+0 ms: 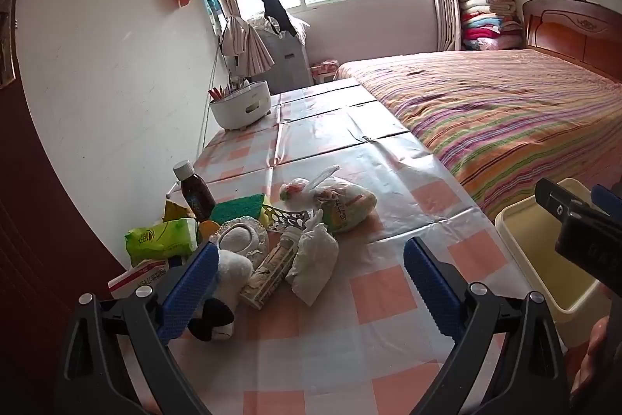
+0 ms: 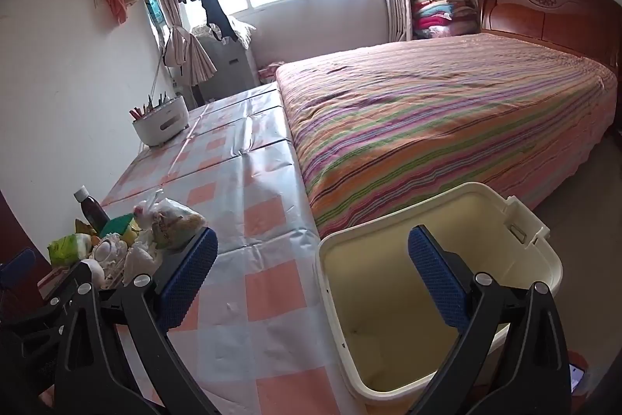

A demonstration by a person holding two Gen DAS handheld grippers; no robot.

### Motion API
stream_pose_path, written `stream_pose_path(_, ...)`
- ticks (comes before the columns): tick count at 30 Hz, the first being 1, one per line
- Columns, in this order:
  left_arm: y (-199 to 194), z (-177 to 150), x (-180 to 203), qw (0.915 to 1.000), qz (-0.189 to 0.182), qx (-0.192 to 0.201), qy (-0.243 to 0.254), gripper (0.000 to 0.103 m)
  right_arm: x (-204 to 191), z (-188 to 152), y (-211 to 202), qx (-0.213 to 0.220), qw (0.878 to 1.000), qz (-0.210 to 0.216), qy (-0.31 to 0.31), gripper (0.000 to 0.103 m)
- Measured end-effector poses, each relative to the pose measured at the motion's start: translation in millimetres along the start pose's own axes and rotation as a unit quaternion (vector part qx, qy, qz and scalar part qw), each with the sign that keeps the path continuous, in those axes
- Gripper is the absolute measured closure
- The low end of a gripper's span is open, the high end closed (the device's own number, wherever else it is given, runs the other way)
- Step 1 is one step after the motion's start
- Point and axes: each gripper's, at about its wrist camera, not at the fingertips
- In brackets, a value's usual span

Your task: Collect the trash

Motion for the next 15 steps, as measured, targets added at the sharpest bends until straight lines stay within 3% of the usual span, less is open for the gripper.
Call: stream_pose_path(15, 6.0, -2.4, 2.5, 0.9998, 0.009, -0.013, 0.01, 0.009, -3.8, 0.9, -0.7, 0.005, 1.0, -0.004, -0.006, 0.006)
Point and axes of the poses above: each gripper's, at about its wrist camera, not at the fingertips, and y roughly the way its jaws point, x to its right, z to its top, and after that the axes turned 5 degrees about y, right-handed
